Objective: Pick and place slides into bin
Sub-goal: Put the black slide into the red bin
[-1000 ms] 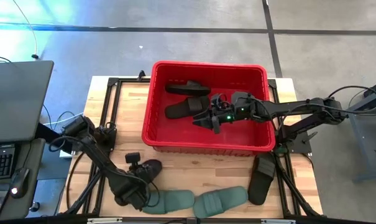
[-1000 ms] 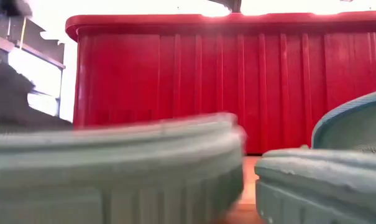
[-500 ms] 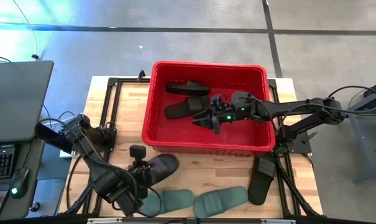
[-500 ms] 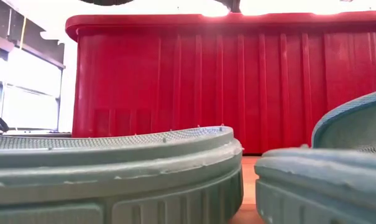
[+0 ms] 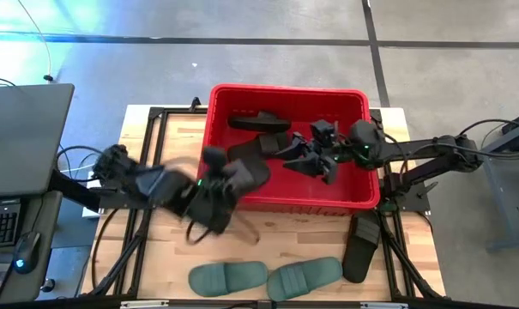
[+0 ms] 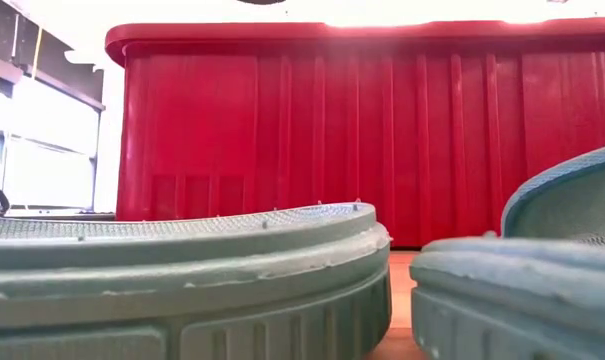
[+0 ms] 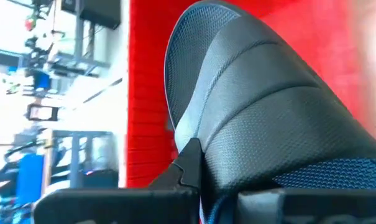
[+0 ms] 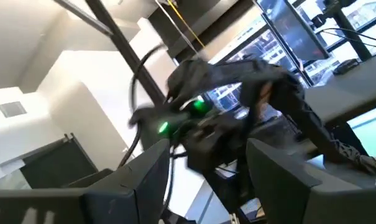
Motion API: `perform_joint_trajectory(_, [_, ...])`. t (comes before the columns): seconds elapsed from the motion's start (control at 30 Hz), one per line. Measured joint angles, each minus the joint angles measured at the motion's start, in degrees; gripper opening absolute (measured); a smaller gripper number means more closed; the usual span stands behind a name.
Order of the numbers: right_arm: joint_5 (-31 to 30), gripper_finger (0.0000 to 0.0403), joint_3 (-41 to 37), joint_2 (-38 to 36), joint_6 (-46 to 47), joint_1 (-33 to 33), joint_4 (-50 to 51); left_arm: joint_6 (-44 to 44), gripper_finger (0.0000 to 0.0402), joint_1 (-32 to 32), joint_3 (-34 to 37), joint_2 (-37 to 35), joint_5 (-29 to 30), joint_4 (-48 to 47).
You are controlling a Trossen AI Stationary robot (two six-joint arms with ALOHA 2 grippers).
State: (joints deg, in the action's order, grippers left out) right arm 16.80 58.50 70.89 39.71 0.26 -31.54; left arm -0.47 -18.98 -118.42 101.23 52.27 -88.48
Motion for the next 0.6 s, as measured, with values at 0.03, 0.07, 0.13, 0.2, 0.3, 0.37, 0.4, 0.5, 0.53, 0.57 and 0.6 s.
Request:
perform_joint_trajectory(0.03, [-0.02, 0.0204, 0.0, -0.48, -0.58, 0.35, 0.84, 3.21, 0.0002, 1.95, -0.32, 0.0, 0.02, 1.39])
perform_joint_trajectory(0.07, [-0.08, 0.0204, 0.0, -0.73, -1.07, 0.76, 1.06, 6.54, 0.0002, 3.91, -0.47, 0.04, -0.09, 3.25])
perform_joint_trajectory(0.13, [-0.24, 0.0204, 0.0, -1.16, -1.23, 1.41, 2.24, 14.45, 0.0002, 7.68, -0.49, 0.13, -1.87, 8.26])
perform_joint_trajectory(0.2, [-0.24, 0.0204, 0.0, -1.2, -1.22, 2.02, 2.58, 21.22, 0.0002, 11.04, -0.51, 0.13, -6.86, 12.88])
perform_joint_trajectory(0.3, [-0.24, 0.0204, 0.0, -1.2, -1.3, 2.75, 3.47, 29.35, 0.0002, 15.01, 1.48, 0.72, -15.46, 22.07])
perform_joint_trajectory(0.37, [-0.29, 0.0204, 0.0, -1.2, -1.38, 2.97, 3.61, 33.2, 0.0002, 17.03, 4.01, 1.27, -20.75, 27.6])
perform_joint_trajectory(0.4, [-0.37, 0.0204, 0.0, -1.23, -1.34, 2.97, 3.51, 34.85, 0.0002, 17.85, 5.59, 1.37, -22.81, 30.06])
perform_joint_trajectory(0.5, [-0.9, 0.0204, -0.04, -2.21, -1.69, 2.92, 4.57, 37.62, 0.0002, 19.75, 10.78, 1.75, -28.44, 39.96])
perform_joint_trajectory(0.53, [-1.66, 0.0204, -0.04, -2.93, -2.28, 2.92, 5.73, 37.75, 0.0002, 20.45, 12.61, 1.79, -29.21, 40.73])
perform_joint_trajectory(0.57, [-2.82, 0.0204, -0.04, -3.94, -2.99, 2.92, 8.26, 37.92, 0.0002, 20.97, 14.78, 1.81, -29.37, 41.24])
perform_joint_trajectory(0.6, [-4.84, 0.0204, -0.04, -4.96, -3.9, 2.94, 10.47, 37.99, 0.0002, 21.45, 16.97, 1.97, -29.72, 42.43])
